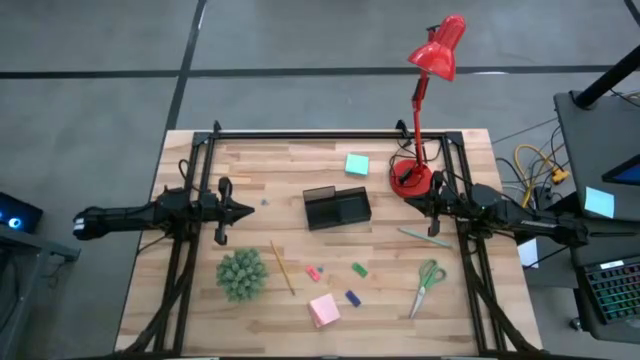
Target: Pick and place office supplies into organizer
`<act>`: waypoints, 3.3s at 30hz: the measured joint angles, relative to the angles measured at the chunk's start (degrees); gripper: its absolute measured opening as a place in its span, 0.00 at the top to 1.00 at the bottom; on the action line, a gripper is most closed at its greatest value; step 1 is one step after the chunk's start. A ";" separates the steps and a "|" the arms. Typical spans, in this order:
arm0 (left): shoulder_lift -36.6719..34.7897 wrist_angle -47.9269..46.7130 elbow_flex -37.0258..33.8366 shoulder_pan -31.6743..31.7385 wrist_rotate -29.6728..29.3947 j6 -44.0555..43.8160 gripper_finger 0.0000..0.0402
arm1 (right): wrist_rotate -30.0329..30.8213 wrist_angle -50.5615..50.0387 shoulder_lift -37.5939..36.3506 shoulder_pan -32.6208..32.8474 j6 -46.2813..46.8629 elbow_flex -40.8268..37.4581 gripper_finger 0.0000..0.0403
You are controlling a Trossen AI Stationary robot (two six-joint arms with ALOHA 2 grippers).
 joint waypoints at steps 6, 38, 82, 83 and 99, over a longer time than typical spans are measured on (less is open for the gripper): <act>0.02 0.00 0.00 -0.01 0.00 0.00 1.00 | 0.00 0.00 -0.02 0.00 0.00 0.02 0.98; 0.00 0.00 -0.01 0.00 0.00 -0.01 1.00 | 0.01 0.00 0.00 -0.01 0.00 0.02 0.98; 0.02 6.02 0.00 0.02 -12.36 11.96 1.00 | 5.20 9.33 0.09 -0.04 -3.06 0.02 0.94; 0.02 6.17 -0.01 0.03 -13.21 12.18 0.99 | 5.40 9.33 0.09 -0.04 -3.04 0.02 0.92; 1.48 13.73 0.11 0.12 -16.88 5.92 0.66 | 9.46 17.96 7.02 -0.04 -3.52 0.13 0.68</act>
